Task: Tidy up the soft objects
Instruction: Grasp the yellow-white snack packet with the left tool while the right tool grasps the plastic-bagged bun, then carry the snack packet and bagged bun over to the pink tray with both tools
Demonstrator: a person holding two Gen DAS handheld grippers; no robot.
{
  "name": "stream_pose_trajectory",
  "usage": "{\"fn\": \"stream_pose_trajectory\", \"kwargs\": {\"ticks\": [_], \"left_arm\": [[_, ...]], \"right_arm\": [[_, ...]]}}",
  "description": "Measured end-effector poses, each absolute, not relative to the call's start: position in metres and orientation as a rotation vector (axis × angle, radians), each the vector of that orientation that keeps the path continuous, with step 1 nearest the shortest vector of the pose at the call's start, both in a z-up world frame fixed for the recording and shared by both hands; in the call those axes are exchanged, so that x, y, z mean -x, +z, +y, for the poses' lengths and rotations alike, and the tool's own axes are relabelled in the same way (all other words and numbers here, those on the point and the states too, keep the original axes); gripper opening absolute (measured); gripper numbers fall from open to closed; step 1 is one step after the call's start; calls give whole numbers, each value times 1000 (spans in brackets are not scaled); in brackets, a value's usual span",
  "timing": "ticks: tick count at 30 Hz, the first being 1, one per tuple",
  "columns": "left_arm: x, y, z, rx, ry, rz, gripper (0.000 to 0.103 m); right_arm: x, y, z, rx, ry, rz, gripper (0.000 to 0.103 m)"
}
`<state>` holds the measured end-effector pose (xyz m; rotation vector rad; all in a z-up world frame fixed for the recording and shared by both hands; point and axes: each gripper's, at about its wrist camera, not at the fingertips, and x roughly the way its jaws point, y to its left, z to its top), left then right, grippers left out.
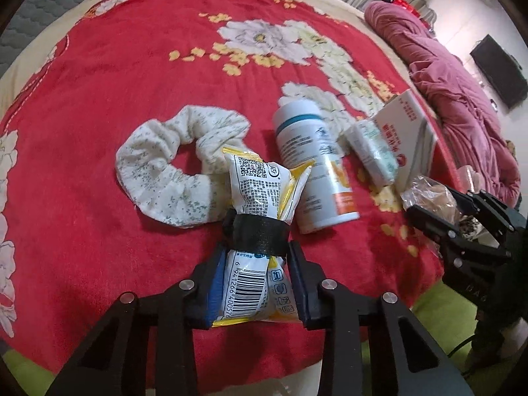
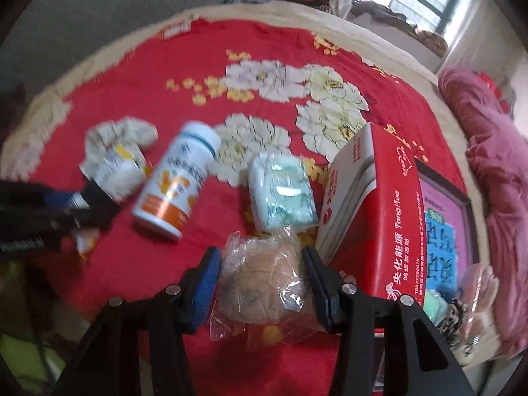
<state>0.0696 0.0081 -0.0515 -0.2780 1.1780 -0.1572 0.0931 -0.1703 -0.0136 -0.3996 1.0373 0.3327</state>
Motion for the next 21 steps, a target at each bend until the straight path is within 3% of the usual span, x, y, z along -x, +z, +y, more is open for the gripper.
{"fn": "stream_pose_trajectory", "kwargs": {"ticks": [21], "left_arm": [[-55, -5, -4, 256, -199, 1093, 36]], "right_arm": [[-84, 29, -182, 310, 332, 941, 51]]}}
